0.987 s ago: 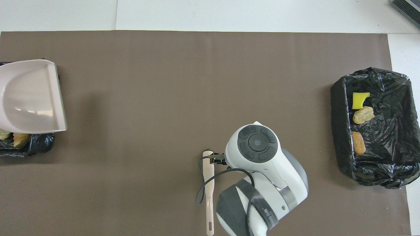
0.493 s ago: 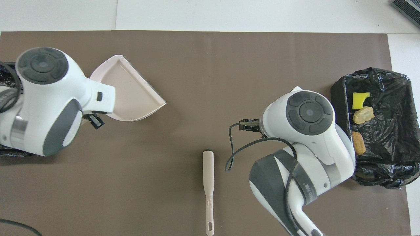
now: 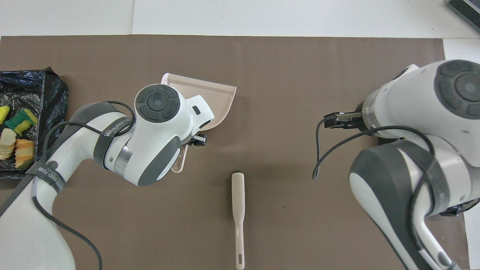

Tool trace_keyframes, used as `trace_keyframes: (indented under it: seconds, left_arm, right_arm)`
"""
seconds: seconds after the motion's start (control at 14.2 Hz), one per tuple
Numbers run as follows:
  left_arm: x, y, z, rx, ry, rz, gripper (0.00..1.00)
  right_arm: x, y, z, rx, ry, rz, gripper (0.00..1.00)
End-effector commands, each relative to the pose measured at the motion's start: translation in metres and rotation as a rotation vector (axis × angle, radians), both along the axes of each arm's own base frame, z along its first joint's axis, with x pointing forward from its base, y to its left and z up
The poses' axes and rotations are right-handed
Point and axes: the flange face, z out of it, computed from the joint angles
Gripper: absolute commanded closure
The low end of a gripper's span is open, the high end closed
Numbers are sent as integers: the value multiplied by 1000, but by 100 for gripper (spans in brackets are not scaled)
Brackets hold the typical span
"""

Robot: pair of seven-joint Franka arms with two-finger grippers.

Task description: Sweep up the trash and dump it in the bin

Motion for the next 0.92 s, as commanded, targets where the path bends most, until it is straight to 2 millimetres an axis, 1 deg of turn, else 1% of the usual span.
trace_keyframes:
  seconds: [0.0,0.07,0.14,0.21,0.28,0.35,0.42,0.49,0.56,0.63,0.7,0.78,0.85]
  left_arm:
    - [12,-36,1,-51,-3,157,100]
    - [1,-60,-8,-62,15,182,100]
    - [-1,-73,-7,-74,16,218,100]
    - [-1,-82,-8,-83,16,242,100]
    - [0,-96,-17,-89,30,266,100]
    - [5,-108,-26,-102,44,294,99]
    - [15,-112,-30,-111,55,315,99]
    - [18,-112,-30,-117,54,316,99]
    - [19,-111,-30,-120,52,312,89]
    - [22,-109,-32,-124,53,315,78]
    - [23,-108,-35,-125,55,312,57]
    - [24,-107,-36,-125,56,297,36]
    - [25,-103,-32,-129,54,271,18]
  right_arm:
    - [-10,-44,27,-16,5,-5,0]
    - [-14,-65,40,-17,-7,-43,0]
    - [-17,-75,46,-22,-7,-56,0]
    - [-19,-92,51,-9,-3,-78,0]
    - [-19,-107,59,1,0,-85,0]
    - [-21,-123,74,3,-5,-83,0]
    - [-24,-142,92,3,-7,-70,0]
    - [-28,-153,98,1,8,-54,0]
    - [-32,-168,97,1,31,-67,0]
    - [-37,-177,96,5,44,-83,0]
    - [-45,-176,101,9,41,-83,0]
    - [-52,-174,93,14,65,-86,0]
    - [-58,-175,94,32,75,-76,0]
